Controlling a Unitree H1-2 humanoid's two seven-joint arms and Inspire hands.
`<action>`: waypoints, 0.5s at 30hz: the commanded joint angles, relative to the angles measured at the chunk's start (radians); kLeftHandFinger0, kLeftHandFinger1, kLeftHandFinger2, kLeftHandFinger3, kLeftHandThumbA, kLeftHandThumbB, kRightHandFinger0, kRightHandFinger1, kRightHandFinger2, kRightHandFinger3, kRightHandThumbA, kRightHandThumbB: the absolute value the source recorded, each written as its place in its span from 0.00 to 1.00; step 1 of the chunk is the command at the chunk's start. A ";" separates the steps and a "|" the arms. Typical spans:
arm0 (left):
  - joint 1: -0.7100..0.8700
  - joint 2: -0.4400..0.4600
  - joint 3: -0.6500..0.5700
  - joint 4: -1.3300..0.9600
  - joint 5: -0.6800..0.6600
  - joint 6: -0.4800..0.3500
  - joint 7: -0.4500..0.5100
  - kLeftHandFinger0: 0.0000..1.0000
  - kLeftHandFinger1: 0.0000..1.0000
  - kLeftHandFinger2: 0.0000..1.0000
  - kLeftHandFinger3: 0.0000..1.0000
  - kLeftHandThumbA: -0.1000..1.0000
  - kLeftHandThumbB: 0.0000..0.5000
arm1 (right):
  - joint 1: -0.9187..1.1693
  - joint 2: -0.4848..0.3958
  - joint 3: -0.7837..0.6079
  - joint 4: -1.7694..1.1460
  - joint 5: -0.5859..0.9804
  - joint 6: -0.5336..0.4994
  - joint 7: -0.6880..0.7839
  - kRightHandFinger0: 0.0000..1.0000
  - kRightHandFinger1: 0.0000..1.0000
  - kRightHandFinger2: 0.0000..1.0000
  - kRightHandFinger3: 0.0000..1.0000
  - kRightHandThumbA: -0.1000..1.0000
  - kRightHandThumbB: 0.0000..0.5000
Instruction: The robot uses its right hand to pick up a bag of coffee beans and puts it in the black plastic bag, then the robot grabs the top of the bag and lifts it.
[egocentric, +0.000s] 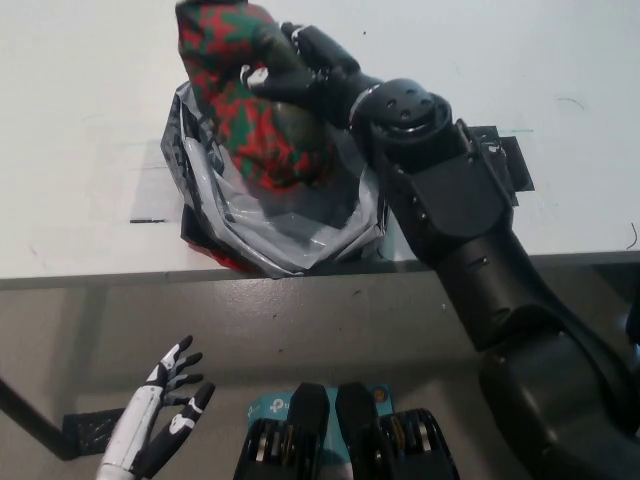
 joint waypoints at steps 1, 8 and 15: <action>-0.015 0.015 -0.003 -0.030 0.003 -0.011 -0.013 0.65 0.79 0.88 1.00 0.89 0.31 | -0.038 -0.003 0.046 -0.037 -0.043 -0.098 0.025 0.00 0.45 0.80 0.86 0.00 0.28; -0.026 0.015 -0.002 -0.026 0.000 -0.013 -0.018 0.65 0.79 0.89 1.00 0.89 0.33 | -0.011 -0.027 0.117 -0.041 -0.106 -0.122 0.027 0.00 0.43 0.71 0.74 0.00 0.29; -0.035 0.018 0.001 -0.019 -0.007 -0.022 -0.025 0.64 0.78 0.89 1.00 0.87 0.31 | 0.000 -0.065 0.211 -0.047 -0.185 -0.127 0.029 0.03 0.46 0.79 0.74 0.00 0.31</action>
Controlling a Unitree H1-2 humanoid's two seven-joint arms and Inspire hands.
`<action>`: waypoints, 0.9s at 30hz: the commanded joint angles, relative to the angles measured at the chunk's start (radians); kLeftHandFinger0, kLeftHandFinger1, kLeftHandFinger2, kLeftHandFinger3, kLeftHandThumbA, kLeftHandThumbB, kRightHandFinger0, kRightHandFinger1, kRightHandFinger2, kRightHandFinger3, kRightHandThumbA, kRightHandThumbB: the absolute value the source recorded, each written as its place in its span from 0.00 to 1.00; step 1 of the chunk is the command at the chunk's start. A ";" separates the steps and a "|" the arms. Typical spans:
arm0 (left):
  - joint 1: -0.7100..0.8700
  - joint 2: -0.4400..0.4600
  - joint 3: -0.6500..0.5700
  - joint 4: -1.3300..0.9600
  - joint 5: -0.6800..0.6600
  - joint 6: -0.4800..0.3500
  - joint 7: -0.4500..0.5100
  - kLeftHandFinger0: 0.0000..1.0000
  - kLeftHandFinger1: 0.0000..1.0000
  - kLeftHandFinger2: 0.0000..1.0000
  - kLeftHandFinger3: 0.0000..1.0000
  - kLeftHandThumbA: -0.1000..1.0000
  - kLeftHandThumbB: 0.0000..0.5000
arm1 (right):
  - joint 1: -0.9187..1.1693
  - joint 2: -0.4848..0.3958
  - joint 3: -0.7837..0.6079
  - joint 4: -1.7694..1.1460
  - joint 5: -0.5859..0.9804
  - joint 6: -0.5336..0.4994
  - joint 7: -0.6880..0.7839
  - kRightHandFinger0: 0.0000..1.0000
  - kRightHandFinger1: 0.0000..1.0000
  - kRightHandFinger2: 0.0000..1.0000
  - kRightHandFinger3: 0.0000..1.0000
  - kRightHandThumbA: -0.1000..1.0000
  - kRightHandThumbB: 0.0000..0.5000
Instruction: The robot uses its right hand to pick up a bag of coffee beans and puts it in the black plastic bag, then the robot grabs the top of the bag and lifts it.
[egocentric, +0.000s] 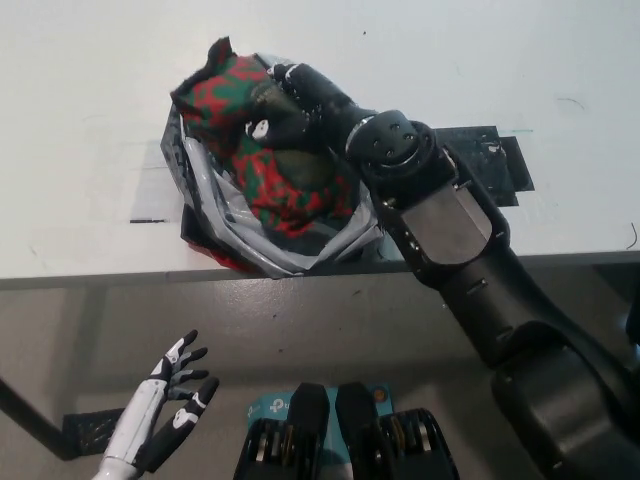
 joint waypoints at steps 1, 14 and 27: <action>-0.019 0.015 0.003 -0.020 -0.004 -0.021 -0.007 0.64 0.78 0.89 1.00 0.87 0.31 | -0.043 -0.034 0.054 -0.055 -0.084 -0.077 0.015 0.15 0.59 0.91 0.85 0.00 0.36; -0.038 0.015 0.003 -0.015 -0.001 -0.014 -0.008 0.63 0.78 0.88 1.00 0.89 0.31 | -0.061 -0.123 0.226 -0.126 -0.178 -0.033 0.155 1.00 1.00 1.00 1.00 0.61 0.83; -0.046 0.021 0.003 -0.021 -0.007 -0.009 -0.020 0.65 0.80 0.90 1.00 0.89 0.31 | -0.051 -0.154 0.204 -0.224 -0.253 -0.075 0.079 1.00 1.00 1.00 1.00 0.74 0.72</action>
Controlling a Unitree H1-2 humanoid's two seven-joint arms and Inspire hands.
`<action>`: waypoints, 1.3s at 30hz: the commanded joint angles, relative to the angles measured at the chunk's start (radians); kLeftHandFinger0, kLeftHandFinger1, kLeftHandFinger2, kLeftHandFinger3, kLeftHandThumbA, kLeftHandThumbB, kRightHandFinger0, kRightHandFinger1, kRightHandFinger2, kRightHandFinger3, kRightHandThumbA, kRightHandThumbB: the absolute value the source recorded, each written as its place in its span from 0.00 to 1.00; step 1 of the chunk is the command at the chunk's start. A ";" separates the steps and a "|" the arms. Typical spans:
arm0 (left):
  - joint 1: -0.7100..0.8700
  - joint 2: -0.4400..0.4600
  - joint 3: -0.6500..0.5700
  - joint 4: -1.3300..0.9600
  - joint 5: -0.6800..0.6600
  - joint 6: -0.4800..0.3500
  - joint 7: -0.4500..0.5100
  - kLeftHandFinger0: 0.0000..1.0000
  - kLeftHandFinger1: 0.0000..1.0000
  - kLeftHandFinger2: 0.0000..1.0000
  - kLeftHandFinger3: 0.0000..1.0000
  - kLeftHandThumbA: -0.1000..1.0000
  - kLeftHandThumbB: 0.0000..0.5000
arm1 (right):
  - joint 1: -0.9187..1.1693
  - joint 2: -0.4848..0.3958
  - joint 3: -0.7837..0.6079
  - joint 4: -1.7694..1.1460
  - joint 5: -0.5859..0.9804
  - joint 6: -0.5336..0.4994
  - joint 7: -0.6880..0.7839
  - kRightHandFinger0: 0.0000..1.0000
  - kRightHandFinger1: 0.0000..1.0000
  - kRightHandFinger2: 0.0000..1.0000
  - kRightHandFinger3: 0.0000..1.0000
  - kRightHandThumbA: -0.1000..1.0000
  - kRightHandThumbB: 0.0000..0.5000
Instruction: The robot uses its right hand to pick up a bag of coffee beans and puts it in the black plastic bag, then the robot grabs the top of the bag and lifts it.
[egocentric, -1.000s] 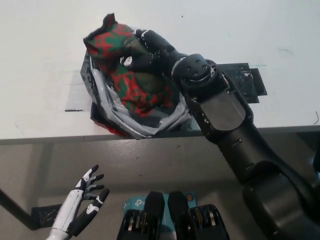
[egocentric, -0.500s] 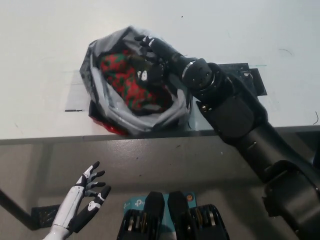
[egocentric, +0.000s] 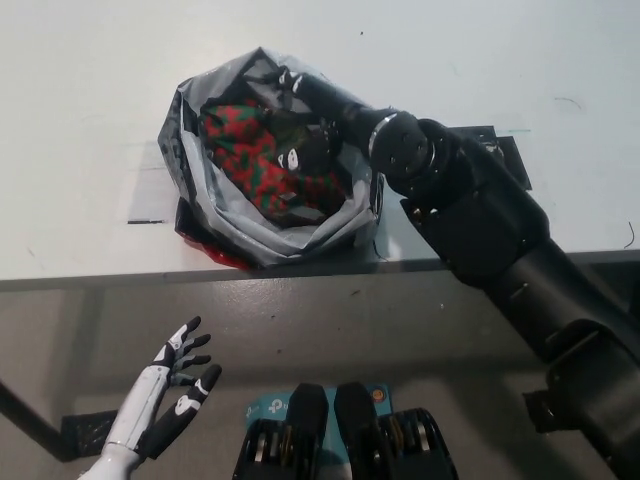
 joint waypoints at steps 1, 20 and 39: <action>-0.015 0.019 0.003 -0.020 -0.008 -0.012 -0.012 0.65 0.80 0.89 1.00 0.88 0.31 | -0.061 -0.022 -0.028 -0.067 -0.070 -0.084 -0.082 1.00 1.00 1.00 1.00 0.73 0.70; -0.016 0.019 -0.002 -0.017 -0.001 -0.010 -0.015 0.65 0.79 0.89 1.00 0.89 0.31 | -0.046 -0.081 -0.106 -0.039 -0.213 -0.244 -0.324 1.00 1.00 1.00 1.00 0.84 0.88; -0.031 0.018 -0.005 -0.001 0.008 -0.023 -0.007 0.63 0.77 0.88 1.00 0.89 0.26 | 0.026 -0.034 -0.151 0.009 -0.140 -0.208 -0.231 1.00 1.00 1.00 1.00 0.93 0.98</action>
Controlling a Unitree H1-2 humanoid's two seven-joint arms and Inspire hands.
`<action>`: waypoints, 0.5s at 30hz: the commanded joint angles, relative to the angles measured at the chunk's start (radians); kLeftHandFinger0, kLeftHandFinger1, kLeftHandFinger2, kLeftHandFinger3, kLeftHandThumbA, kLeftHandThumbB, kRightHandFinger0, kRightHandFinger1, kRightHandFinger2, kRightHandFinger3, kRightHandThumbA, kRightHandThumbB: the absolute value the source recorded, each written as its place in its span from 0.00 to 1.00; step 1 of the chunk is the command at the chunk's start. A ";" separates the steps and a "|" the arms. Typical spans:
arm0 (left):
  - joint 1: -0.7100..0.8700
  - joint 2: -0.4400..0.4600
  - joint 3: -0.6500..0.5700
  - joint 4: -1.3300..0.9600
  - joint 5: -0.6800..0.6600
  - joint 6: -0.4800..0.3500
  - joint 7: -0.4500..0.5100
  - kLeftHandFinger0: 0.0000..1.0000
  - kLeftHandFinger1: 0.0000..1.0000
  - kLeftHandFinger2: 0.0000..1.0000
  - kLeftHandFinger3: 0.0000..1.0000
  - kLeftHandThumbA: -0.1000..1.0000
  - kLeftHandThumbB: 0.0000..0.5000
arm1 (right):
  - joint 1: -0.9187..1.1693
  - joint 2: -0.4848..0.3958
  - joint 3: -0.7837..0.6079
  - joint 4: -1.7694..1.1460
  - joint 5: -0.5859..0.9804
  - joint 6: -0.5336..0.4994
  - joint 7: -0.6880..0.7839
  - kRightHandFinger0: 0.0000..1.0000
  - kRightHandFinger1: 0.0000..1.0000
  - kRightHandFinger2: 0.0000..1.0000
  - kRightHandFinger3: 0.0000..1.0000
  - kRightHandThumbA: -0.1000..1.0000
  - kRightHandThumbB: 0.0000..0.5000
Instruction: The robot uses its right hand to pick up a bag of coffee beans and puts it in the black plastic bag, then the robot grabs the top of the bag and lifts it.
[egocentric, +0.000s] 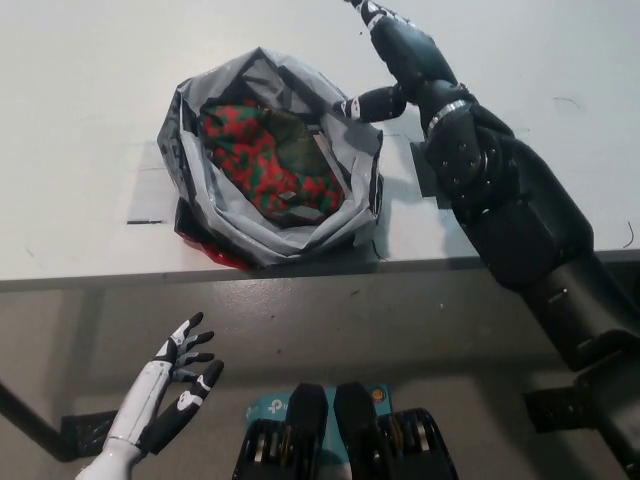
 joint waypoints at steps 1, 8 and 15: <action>-0.018 0.016 -0.001 -0.009 0.008 -0.017 -0.005 0.63 0.77 0.88 1.00 0.89 0.28 | -0.039 0.010 -0.029 -0.023 0.037 0.012 0.051 1.00 1.00 1.00 1.00 0.95 0.98; -0.018 0.013 -0.003 -0.013 0.008 -0.018 -0.002 0.64 0.78 0.88 1.00 0.88 0.24 | -0.031 0.009 -0.035 -0.045 0.037 0.051 0.093 1.00 1.00 1.00 1.00 0.98 0.99; -0.023 0.016 -0.004 -0.007 0.008 -0.021 -0.004 0.64 0.78 0.89 1.00 0.88 0.26 | -0.025 0.004 -0.025 -0.022 0.021 0.046 0.091 1.00 1.00 1.00 1.00 0.97 0.94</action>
